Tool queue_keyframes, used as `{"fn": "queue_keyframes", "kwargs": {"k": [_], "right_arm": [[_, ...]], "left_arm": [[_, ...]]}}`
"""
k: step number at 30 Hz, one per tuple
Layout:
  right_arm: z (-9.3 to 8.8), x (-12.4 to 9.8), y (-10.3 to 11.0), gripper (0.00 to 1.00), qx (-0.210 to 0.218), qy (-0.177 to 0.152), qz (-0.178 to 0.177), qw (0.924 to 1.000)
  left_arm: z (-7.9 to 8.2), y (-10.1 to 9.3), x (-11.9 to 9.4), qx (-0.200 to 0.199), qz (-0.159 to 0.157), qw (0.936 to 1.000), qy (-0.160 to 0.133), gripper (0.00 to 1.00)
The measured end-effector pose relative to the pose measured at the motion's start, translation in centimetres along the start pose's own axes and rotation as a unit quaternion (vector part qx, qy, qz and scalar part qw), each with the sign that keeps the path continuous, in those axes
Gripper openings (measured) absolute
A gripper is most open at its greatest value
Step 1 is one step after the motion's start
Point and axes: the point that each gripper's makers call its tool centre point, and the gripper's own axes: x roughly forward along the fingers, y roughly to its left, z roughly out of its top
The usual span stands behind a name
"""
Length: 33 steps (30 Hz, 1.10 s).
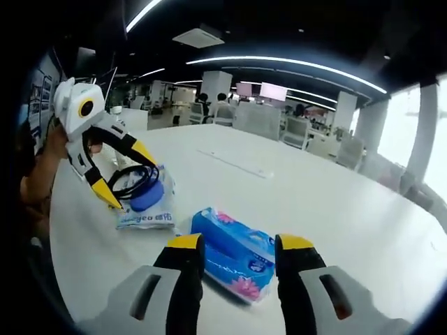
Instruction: Arrange the tabletop items into an orderly group along one side of the table until the central work area is clear of visible clutter.
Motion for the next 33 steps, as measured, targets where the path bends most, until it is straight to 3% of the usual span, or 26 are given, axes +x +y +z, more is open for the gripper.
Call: {"fn": "queue_keyframes", "kwargs": {"k": [15,33], "right_arm": [[2.3,1.4,1.8,0.37,-0.011,-0.013,0.02,0.9997],[3.0,3.1,4.1,0.36,-0.024,-0.009,0.042,0.9988]], "left_arm": [[-1.7,1.5,-2.4,-0.019,0.019,0.9996,0.006,0.49],[-3.3,3.3,-4.6,-0.033,0.043,0.9985,0.003,0.49]]}}
